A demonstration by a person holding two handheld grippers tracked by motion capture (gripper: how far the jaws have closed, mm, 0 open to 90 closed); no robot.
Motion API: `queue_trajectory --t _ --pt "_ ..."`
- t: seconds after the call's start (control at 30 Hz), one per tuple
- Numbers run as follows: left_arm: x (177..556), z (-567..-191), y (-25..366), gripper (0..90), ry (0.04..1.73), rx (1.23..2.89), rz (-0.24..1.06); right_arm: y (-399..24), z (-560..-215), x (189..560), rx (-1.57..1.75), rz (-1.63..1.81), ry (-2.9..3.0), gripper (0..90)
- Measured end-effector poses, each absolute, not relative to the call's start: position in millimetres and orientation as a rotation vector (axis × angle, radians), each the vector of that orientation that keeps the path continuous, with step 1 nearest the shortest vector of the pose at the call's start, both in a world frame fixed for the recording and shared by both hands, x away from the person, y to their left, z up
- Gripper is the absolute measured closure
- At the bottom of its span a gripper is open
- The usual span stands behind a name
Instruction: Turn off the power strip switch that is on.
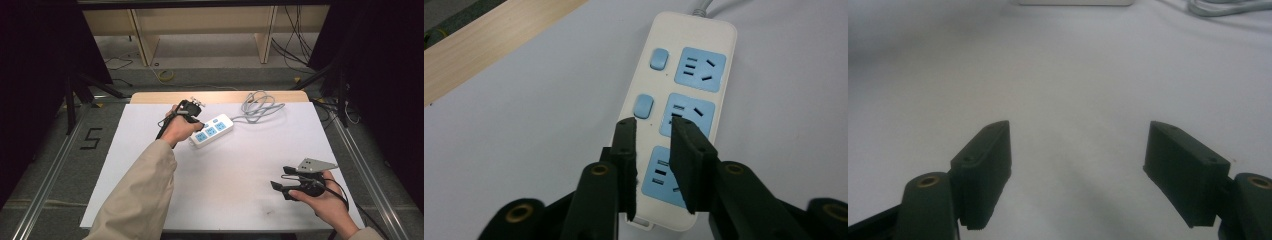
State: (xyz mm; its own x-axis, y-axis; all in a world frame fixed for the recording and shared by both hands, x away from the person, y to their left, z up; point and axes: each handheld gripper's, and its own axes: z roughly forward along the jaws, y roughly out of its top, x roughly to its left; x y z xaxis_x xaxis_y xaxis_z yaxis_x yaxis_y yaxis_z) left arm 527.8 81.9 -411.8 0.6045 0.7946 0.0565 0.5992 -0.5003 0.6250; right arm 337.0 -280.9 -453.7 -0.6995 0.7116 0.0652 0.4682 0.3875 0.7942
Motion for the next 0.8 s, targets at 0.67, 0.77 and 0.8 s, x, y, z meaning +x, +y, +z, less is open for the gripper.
queue_trajectory --t 0.67,0.77,0.8 --pt "486 -400 101 33.0 0.99 2.152 0.424 -281 -454 338 1.048 1.21 2.362 27.0" --pt "477 -400 103 29.0 0.968 2.161 0.423 -281 -454 338 1.048 1.21 2.361 27.0" --pt "474 -400 104 27.9 0.963 2.163 0.426 -281 -454 338 1.049 1.213 2.359 27.0"
